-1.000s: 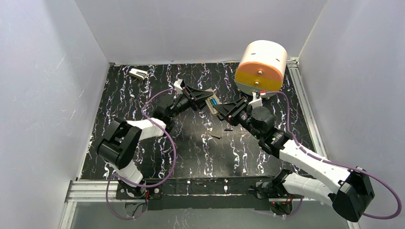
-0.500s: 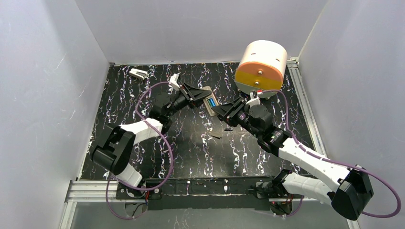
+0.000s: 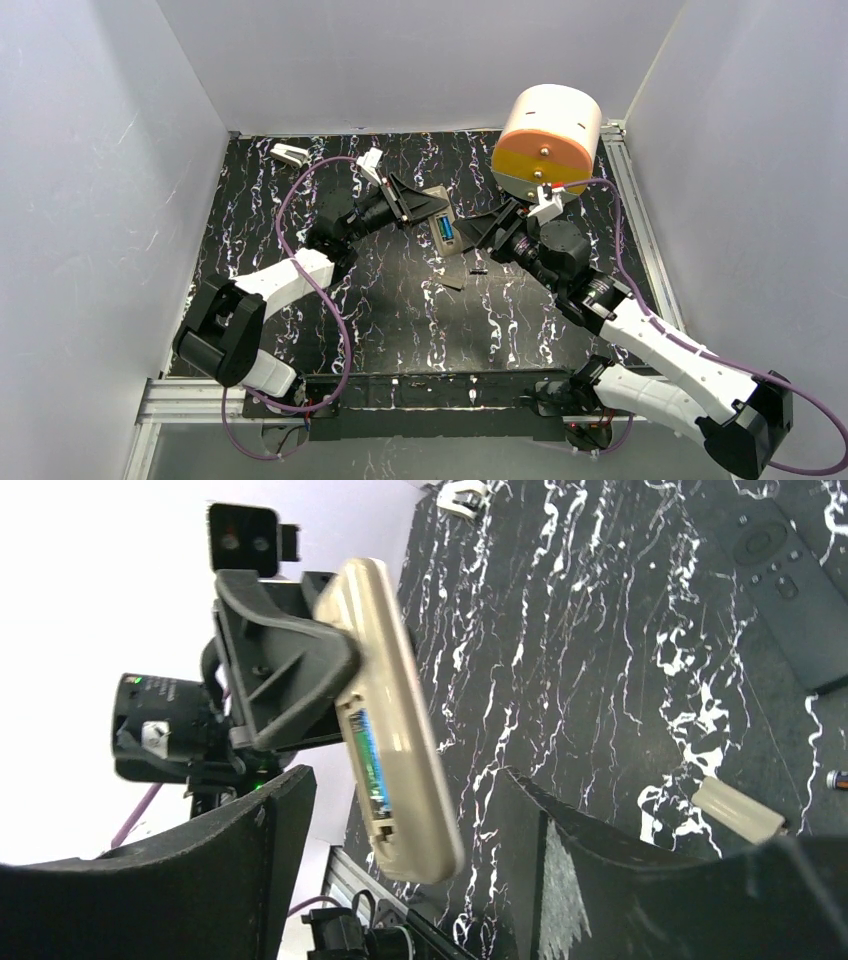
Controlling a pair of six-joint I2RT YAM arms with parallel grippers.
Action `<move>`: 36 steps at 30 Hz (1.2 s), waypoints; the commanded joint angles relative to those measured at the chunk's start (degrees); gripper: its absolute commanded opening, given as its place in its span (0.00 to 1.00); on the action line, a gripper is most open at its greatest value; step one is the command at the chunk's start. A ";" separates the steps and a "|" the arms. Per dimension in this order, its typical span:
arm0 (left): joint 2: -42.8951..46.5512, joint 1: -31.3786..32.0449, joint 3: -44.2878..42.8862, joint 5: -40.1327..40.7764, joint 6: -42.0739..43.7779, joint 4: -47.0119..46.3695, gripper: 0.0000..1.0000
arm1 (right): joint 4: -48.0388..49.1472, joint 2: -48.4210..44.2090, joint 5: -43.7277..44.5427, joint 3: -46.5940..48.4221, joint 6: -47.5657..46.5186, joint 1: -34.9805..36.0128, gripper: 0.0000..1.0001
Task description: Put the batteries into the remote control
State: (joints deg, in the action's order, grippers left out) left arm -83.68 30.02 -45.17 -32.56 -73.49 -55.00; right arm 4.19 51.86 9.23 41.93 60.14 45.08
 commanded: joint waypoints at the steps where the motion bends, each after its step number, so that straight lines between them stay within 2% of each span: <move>1: 2.86 -0.15 -2.71 -2.57 3.37 0.45 0.00 | 4.94 -2.04 -0.72 0.81 -6.24 0.01 0.76; 6: 3.49 -0.61 -3.54 -5.99 7.84 2.65 0.00 | 3.77 -1.04 -1.42 2.83 -10.39 0.01 0.78; 9: 4.15 -0.74 -4.10 -8.56 10.78 4.82 0.00 | 2.73 0.12 -3.15 4.27 -16.23 0.01 0.79; 15: 3.92 -1.23 -7.19 -18.44 11.62 5.26 0.00 | -3.14 6.87 -21.69 12.07 -31.61 -0.09 0.88; 18: 3.36 -1.56 -8.85 -22.94 10.45 5.26 0.00 | -2.12 9.82 -29.10 13.06 -31.70 -0.23 0.90; 22: 4.21 -1.86 -9.89 -26.05 10.17 5.26 0.00 | 2.52 10.97 -32.16 10.99 -28.63 -0.38 0.89; 30: 6.44 -1.93 -9.91 -28.19 8.60 3.58 0.00 | 24.86 10.10 -41.87 2.66 -15.73 -0.69 0.71; 36: 7.04 -2.07 -9.75 -27.91 6.14 0.83 0.01 | 34.91 12.03 -43.40 -0.35 -8.42 -0.96 0.46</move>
State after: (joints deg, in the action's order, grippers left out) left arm -79.44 28.36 -53.06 -59.20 -65.47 -50.43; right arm 26.28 63.26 -30.96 42.61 45.28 44.58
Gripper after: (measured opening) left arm 0.244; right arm 0.518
